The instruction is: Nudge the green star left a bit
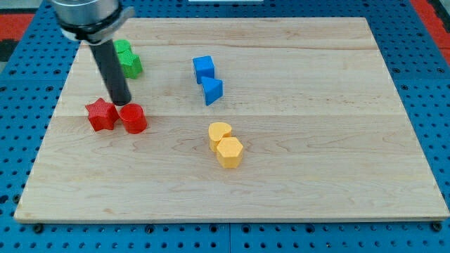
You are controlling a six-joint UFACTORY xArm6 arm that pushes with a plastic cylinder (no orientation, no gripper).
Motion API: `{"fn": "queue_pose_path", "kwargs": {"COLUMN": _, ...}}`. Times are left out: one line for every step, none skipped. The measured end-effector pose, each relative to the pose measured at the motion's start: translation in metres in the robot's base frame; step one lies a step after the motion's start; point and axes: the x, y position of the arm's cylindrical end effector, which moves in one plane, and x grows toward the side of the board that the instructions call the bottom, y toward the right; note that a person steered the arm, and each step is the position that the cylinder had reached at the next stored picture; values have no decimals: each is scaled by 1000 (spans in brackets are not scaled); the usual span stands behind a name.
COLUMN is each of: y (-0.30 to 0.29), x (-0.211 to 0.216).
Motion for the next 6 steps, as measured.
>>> {"fn": "queue_pose_path", "kwargs": {"y": -32, "x": -4}}
{"fn": "queue_pose_path", "kwargs": {"y": -65, "x": -13}}
{"fn": "queue_pose_path", "kwargs": {"y": -50, "x": -17}}
{"fn": "queue_pose_path", "kwargs": {"y": 12, "x": -20}}
{"fn": "queue_pose_path", "kwargs": {"y": 53, "x": -52}}
{"fn": "queue_pose_path", "kwargs": {"y": 60, "x": -83}}
